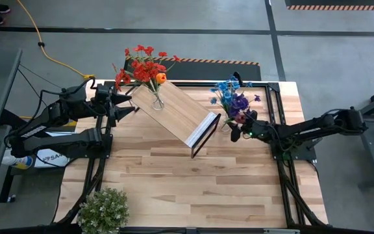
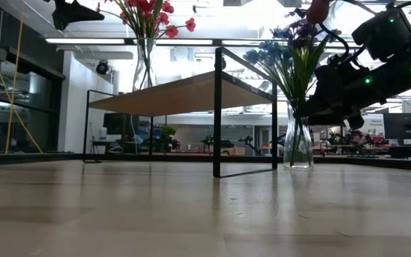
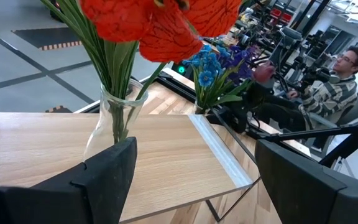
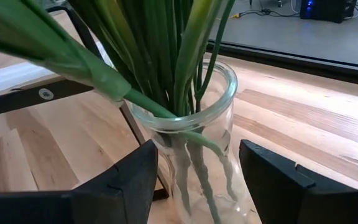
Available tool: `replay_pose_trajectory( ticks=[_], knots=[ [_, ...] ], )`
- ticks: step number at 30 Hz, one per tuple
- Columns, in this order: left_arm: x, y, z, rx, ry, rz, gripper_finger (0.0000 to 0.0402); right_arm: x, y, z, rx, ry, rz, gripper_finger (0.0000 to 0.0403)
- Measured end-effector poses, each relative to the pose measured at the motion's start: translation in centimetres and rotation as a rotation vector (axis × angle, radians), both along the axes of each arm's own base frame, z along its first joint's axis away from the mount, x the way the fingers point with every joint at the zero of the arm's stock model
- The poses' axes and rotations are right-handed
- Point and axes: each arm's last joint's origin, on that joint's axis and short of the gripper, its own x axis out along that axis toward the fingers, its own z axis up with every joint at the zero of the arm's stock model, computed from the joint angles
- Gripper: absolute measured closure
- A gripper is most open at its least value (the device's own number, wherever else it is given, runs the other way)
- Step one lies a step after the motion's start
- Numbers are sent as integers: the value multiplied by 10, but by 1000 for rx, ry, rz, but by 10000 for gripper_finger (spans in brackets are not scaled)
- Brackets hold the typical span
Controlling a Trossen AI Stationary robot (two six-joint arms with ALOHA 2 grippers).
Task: Pick and place flowers into a vace then onto a shelf
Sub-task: Put the transparent vase on the shelf
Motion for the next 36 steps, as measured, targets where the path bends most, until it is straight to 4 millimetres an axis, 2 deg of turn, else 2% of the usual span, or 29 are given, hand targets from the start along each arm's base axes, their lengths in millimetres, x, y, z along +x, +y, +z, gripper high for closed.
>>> replay_pose_trajectory(
  ticks=[18, 36],
  knots=[
    [0, 0, 0, 0, 0, 0, 43, 1, -2, 4, -38, -18, 3, 187],
    [0, 0, 0, 0, 0, 0, 43, 1, -12, 6, -35, -36, -1, 187]
  ],
)
